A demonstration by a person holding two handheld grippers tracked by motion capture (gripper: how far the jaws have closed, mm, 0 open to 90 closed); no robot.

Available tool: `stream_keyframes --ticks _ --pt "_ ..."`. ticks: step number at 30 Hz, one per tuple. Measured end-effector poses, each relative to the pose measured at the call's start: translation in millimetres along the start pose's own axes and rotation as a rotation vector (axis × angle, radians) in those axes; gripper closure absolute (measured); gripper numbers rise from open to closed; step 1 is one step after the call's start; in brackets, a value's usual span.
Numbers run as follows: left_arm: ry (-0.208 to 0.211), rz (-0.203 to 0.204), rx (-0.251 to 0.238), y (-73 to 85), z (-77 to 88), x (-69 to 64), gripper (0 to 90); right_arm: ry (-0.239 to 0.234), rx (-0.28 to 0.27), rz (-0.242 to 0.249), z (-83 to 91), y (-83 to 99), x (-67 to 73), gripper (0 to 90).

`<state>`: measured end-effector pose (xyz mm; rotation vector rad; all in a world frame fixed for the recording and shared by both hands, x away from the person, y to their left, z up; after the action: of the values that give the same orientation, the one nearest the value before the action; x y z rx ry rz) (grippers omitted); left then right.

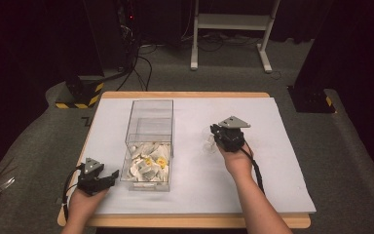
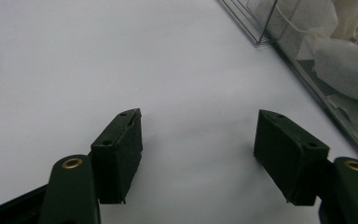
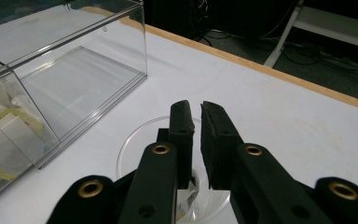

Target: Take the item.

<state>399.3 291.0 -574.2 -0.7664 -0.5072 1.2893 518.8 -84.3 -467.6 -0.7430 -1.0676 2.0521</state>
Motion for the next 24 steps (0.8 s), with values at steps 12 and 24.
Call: stream_keyframes --ticks 12,24 --pt "0.0 0.0 0.0 -0.1 -0.1 -0.1 32.5 -0.004 -0.018 0.017 12.1 -4.1 5.0 72.0" --pt "-0.001 0.0 -0.005 -0.3 -0.1 -0.8 32.6 -0.004 -0.01 -0.024 31.6 7.8 7.3 43.1"
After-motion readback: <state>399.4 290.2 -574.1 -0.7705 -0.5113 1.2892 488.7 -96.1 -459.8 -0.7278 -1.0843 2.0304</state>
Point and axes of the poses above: each handheld gripper's, and its own axes: z roughly backward along the jaws, y roughly out of its underside, x roughly to its left, the point moved 10 cm from there along -z, roughly forward along the jaws, and after that the axes turned 7 degrees about z, right-handed, at the moved point
